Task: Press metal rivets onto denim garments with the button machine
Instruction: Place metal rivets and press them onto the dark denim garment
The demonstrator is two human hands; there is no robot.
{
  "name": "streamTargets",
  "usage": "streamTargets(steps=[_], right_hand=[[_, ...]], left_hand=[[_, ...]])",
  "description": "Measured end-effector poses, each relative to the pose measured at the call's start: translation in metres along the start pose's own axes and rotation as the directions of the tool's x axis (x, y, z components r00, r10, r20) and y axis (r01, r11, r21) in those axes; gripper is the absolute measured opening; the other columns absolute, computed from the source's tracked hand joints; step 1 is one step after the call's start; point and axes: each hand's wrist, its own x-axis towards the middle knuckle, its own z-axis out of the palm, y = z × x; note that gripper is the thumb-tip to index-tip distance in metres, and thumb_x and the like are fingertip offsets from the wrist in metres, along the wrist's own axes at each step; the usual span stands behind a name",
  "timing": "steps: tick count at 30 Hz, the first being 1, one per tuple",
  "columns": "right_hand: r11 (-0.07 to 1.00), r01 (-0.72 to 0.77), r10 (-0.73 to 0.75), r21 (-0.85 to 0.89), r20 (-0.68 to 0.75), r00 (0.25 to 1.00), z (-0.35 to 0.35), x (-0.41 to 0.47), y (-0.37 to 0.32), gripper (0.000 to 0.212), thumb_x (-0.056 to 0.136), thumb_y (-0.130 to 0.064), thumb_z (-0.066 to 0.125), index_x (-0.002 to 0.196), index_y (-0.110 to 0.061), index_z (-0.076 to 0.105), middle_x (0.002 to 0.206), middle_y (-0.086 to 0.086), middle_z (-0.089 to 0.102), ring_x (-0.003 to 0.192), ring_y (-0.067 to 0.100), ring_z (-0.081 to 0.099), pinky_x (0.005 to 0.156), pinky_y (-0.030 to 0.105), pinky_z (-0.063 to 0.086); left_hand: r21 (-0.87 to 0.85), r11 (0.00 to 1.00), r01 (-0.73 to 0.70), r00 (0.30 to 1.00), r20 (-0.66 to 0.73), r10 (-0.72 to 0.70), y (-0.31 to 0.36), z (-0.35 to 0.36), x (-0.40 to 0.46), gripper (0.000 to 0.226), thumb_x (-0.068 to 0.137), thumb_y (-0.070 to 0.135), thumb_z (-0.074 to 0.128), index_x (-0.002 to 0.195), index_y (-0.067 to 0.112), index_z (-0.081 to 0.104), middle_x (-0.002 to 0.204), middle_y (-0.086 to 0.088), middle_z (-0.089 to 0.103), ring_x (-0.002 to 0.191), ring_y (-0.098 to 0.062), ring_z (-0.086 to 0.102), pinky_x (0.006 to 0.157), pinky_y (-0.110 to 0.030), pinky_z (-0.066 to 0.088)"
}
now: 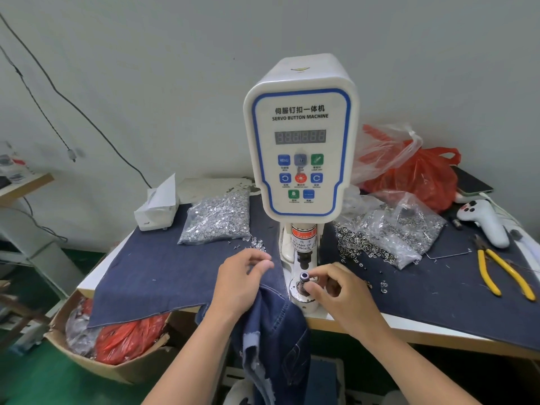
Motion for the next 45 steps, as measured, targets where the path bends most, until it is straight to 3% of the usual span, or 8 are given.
streamTargets(steps=[8,13,18,25,33,38,41,45], right_hand=[[1.000,-0.008,0.008,-0.019,-0.003,1.000,0.001,0.000,0.003,0.010,0.089,-0.026,0.078,0.096,-0.031,0.075,0.089,-0.011,0.064,0.083,-0.001,0.059,0.069,0.008,0.041],[1.000,-0.008,0.008,-0.026,-0.016,1.000,0.002,0.001,0.006,0.010,0.087,-0.029,0.078,0.093,-0.036,0.073,0.087,-0.010,0.063,0.076,0.007,0.059,0.066,0.012,0.041],[1.000,-0.012,0.012,0.003,-0.021,1.000,0.003,0.002,0.011,0.011,0.085,-0.029,0.080,0.091,-0.036,0.074,0.084,-0.010,0.063,0.070,0.007,0.057,0.063,0.013,0.042],[1.000,-0.011,0.012,0.013,-0.020,1.000,0.004,0.003,0.014,0.011,0.085,-0.031,0.080,0.093,-0.036,0.073,0.085,-0.009,0.063,0.070,0.006,0.058,0.064,0.012,0.042],[1.000,-0.003,0.004,0.011,-0.019,1.000,0.004,0.003,0.012,0.009,0.086,-0.032,0.079,0.092,-0.034,0.073,0.084,-0.008,0.064,0.070,0.005,0.057,0.064,0.014,0.043],[0.999,-0.006,0.006,0.039,-0.014,1.000,0.003,0.002,0.010,0.012,0.086,-0.026,0.080,0.091,-0.034,0.073,0.085,-0.009,0.064,0.071,0.001,0.057,0.064,0.011,0.042],[0.998,-0.036,0.036,0.055,-0.008,0.999,0.000,0.001,0.007,0.013,0.087,-0.023,0.079,0.091,-0.033,0.073,0.086,-0.006,0.064,0.070,0.003,0.057,0.065,0.013,0.043],[0.992,0.048,-0.031,0.116,-0.147,0.989,-0.008,-0.017,-0.004,0.006,0.091,-0.035,0.070,0.089,-0.030,0.069,0.089,-0.010,0.067,0.080,0.014,0.063,0.071,0.024,0.049]], left_hand=[[0.045,0.986,-0.160,0.977,0.149,0.151,0.026,0.021,-0.018,0.033,0.098,0.015,0.073,0.084,0.044,0.067,0.082,0.033,0.071,0.074,0.006,0.062,0.068,-0.012,0.043],[0.097,0.982,-0.162,0.978,0.151,0.146,0.028,0.021,-0.019,0.035,0.095,0.019,0.078,0.080,0.048,0.066,0.079,0.034,0.069,0.067,0.002,0.056,0.066,-0.012,0.043],[0.219,0.944,-0.249,0.963,0.157,0.218,0.038,0.021,-0.021,0.003,0.097,0.021,0.077,0.096,0.024,0.077,0.087,0.020,0.067,0.084,0.003,0.060,0.076,-0.004,0.039],[0.368,0.877,-0.310,0.949,0.173,0.263,0.048,0.022,-0.022,0.011,0.101,0.026,0.071,0.103,0.017,0.078,0.096,0.007,0.067,0.093,-0.015,0.063,0.075,-0.022,0.038],[0.466,0.811,-0.354,0.933,0.234,0.273,0.055,0.022,-0.017,0.021,0.104,0.033,0.065,0.106,0.015,0.076,0.105,-0.001,0.070,0.099,-0.023,0.063,0.067,-0.024,0.026],[0.392,0.844,-0.367,0.927,0.230,0.296,0.053,0.016,-0.018,0.013,0.100,0.026,0.072,0.098,0.016,0.081,0.093,0.000,0.072,0.089,-0.018,0.062,0.069,-0.025,0.031],[0.246,0.934,-0.259,0.962,0.147,0.229,0.046,0.009,-0.022,0.012,0.102,0.021,0.068,0.096,0.021,0.079,0.088,0.012,0.073,0.084,-0.002,0.062,0.076,-0.015,0.041],[-0.007,0.994,-0.113,0.988,0.105,0.113,0.032,-0.001,-0.035,0.020,0.106,0.016,0.060,0.094,0.028,0.071,0.084,0.017,0.072,0.090,0.000,0.067,0.079,-0.012,0.045]])
